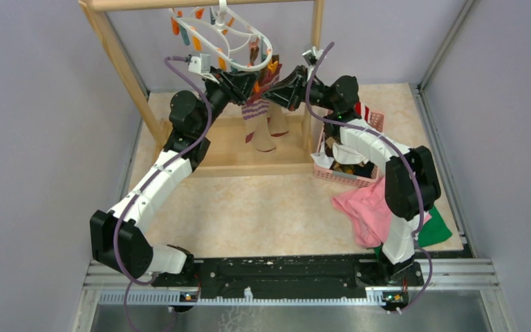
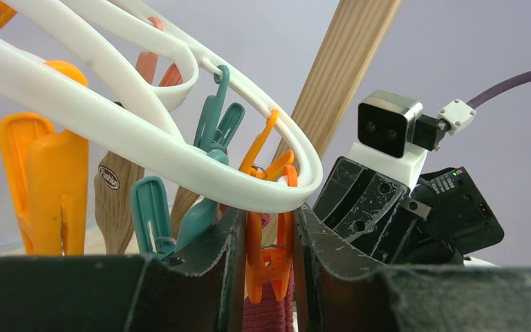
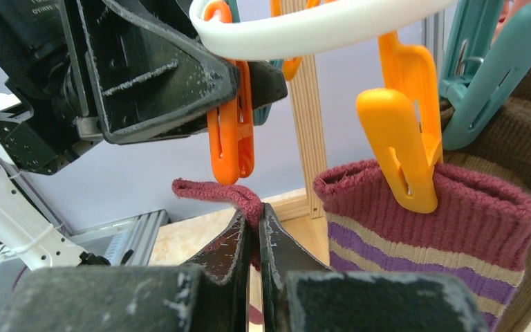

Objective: Clip the socks to the hanger
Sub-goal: Open the clamp at the hanger, then clamp the sock onto the hanger.

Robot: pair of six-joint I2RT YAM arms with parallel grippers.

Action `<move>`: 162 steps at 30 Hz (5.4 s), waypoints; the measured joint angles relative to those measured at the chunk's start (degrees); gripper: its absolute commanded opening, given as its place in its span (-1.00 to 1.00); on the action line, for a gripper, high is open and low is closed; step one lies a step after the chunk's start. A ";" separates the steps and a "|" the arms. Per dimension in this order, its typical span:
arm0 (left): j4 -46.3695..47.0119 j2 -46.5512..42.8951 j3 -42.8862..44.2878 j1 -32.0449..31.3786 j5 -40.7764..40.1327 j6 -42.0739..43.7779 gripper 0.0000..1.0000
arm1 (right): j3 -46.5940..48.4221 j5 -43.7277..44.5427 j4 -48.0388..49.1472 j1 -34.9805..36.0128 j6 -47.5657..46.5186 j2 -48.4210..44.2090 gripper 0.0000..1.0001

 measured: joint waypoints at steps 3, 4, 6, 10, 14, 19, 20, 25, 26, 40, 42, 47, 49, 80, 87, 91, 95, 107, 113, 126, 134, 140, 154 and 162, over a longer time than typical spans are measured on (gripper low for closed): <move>0.11 0.00 -0.02 0.00 0.00 0.02 -0.64 | 0.87 0.44 -0.26 0.00 0.61 0.00 -1.00; 0.11 0.00 -0.02 0.00 0.02 0.02 -0.64 | 1.07 0.55 -0.28 0.00 0.79 0.00 -1.00; 0.22 0.00 -0.02 0.00 0.02 0.02 -0.64 | 1.68 0.81 -1.03 0.00 0.94 0.00 -1.00; 0.35 0.00 -0.04 0.00 0.04 0.04 -0.64 | 2.40 1.36 -3.32 0.02 0.79 0.00 -1.00; 0.46 0.00 -0.09 0.00 0.07 0.02 -0.64 | 3.15 1.88 -6.51 0.09 -0.46 0.00 -1.00; 0.48 0.00 -0.13 0.00 0.07 0.04 -0.64 | 3.17 1.90 -9.16 0.13 -2.01 0.00 -1.00; 0.50 0.00 -0.13 0.00 0.07 0.04 -0.64 | 3.17 1.90 -9.53 0.13 -2.27 0.00 -1.00; 0.50 0.00 -0.13 0.00 0.20 0.02 -0.64 | 3.65 1.86 -10.91 0.20 -2.99 0.00 -1.00; 0.52 0.00 -0.13 0.00 0.24 0.04 -0.64 | 3.82 1.90 -11.15 0.24 -3.02 0.00 -1.00; 0.74 0.00 -0.15 0.00 0.55 0.87 -0.64 | 5.99 1.81 -14.53 0.68 -3.32 0.00 -1.00; 0.76 0.00 -0.15 0.00 0.57 1.07 -0.64 | 6.16 1.84 -15.45 0.81 -3.65 0.00 -1.00; 0.92 0.00 -0.24 0.00 0.72 1.57 -0.64 | 6.82 2.19 -18.10 0.94 -4.52 -0.02 -1.00; 0.92 0.00 -0.31 0.00 0.96 2.03 -0.63 | 7.26 2.36 -19.21 0.94 -4.68 -0.02 -1.00; 2.43 -0.11 -1.81 0.02 1.46 15.98 -0.64 | 8.37 -1.01 -21.00 0.96 -3.61 -0.17 -1.00; 3.32 -0.35 -2.05 0.00 2.19 16.92 -0.64 | 8.41 -2.91 -19.23 0.96 -2.62 -0.17 -1.00; 3.96 -0.35 -2.05 0.07 3.08 16.92 -0.65 | 8.41 -3.30 -17.73 0.96 -2.12 -0.17 -1.00; 4.15 -0.35 -2.05 0.17 3.72 16.85 -0.65 | 8.41 -3.28 -16.96 0.94 -1.75 -0.17 -1.00; 4.63 -0.35 -2.05 0.39 4.66 15.98 -0.64 | 8.41 -3.85 -11.28 0.76 1.84 -0.17 -1.00; 5.66 -0.37 -2.43 0.81 5.60 14.60 -0.63 | 8.41 -3.96 -12.13 0.76 1.38 -0.17 -1.00; 8.74 -0.48 -3.93 2.73 8.63 9.94 -0.63 | 8.44 -5.49 -13.79 0.55 0.55 -0.17 -1.00; 9.40 -1.38 -4.44 2.78 8.90 9.99 -0.64 | 8.46 -8.35 -9.84 0.48 2.80 -0.17 -1.00; 10.49 -1.51 -4.63 2.80 9.44 9.66 -0.65 | 9.18 -9.22 -8.52 0.46 3.82 -0.11 -1.00; 15.63 -1.51 -6.69 5.01 12.50 4.22 -0.65 | 10.49 -10.82 -7.41 0.46 5.79 1.55 -1.00; 17.40 -1.51 -6.71 5.42 14.32 2.21 -0.70 | 11.43 -10.78 -12.11 0.46 1.03 1.73 -1.00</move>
